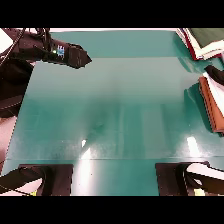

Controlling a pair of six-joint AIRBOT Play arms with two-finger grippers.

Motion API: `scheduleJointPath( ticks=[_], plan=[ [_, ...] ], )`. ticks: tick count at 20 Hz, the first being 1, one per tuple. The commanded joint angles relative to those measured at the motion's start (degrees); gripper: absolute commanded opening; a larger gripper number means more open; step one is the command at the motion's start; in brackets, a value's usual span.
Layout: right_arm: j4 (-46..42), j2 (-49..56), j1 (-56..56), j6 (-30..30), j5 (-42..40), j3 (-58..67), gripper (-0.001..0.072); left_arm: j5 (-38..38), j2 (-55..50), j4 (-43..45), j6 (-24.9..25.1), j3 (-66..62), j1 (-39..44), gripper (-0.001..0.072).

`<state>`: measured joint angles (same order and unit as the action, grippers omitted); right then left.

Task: Fold the shirts.

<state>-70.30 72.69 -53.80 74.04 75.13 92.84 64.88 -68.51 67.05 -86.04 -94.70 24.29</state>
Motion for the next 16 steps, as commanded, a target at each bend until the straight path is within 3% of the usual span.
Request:
scheduleJointPath(
  ticks=[1,2,4,6,9,12,16],
  plan=[
    [-3.3,-5.6,-4.4,0.1,1.4,-11.8,0.0036,0.2,0.0,0.0,1.0,0.0,0.0,0.0025],
    [-3.3,-6.8,-5.6,0.1,1.3,-14.2,0.0153,0.2,0.0,0.0,1.0,0.0,0.0,0.0026],
    [-3.3,-8.6,-7.8,0.1,0.5,-18.2,0.0473,0.2,0.0,0.0,1.0,0.0,0.0,0.0026],
    [-3.2,-10.3,-9.9,0.2,0.4,-20.6,0.0587,0.2,0.0,0.0,1.1,0.0,0.0,0.0025],
    [-2.0,-12.5,-11.2,2.0,-0.9,-20.3,0.06,0.1,0.0,0.0,1.1,0.0,0.0,0.0025],
    [10.4,-13.2,-8.4,2.3,-2.8,-16.5,0.0599,0.1,0.0,0.0,1.0,0.0,0.0,0.0026],
    [19.4,-13.2,6.8,2.3,-3.2,-10.3,0.0595,-0.8,0.0,0.1,1.0,0.0,0.0,0.0026]
  ],
)
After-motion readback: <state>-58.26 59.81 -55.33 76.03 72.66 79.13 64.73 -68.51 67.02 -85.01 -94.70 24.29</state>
